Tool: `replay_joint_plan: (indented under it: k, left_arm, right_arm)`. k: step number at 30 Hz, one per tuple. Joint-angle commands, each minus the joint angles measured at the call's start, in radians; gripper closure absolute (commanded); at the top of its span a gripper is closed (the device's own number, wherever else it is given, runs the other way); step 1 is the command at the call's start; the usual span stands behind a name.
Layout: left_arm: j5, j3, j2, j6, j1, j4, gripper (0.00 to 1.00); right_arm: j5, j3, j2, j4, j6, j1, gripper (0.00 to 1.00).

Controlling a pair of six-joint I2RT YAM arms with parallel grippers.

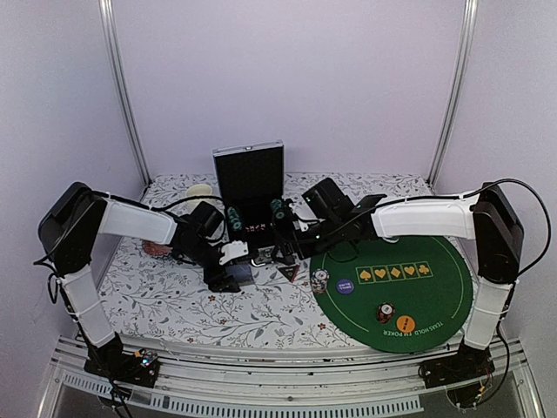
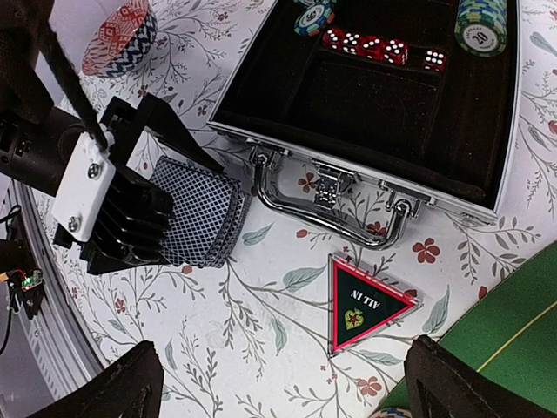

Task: Distribute texas hold em gaming equipment
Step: Pick up the face-down deck piles from the center of the board.

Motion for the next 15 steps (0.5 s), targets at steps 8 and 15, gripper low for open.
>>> replay_joint_plan:
  k: [8,15]
  left_arm:
    - [-0.044,0.01,0.049,-0.005,0.003,-0.087,0.4]
    - [-0.081,-0.001,-0.062,-0.001,-0.013,-0.061,0.48]
  right_arm:
    - [0.096,-0.001,-0.078,-0.02,0.003,-0.005,0.01]
    - [0.095,-0.016,-0.102,0.003,0.024,-0.017,0.01]
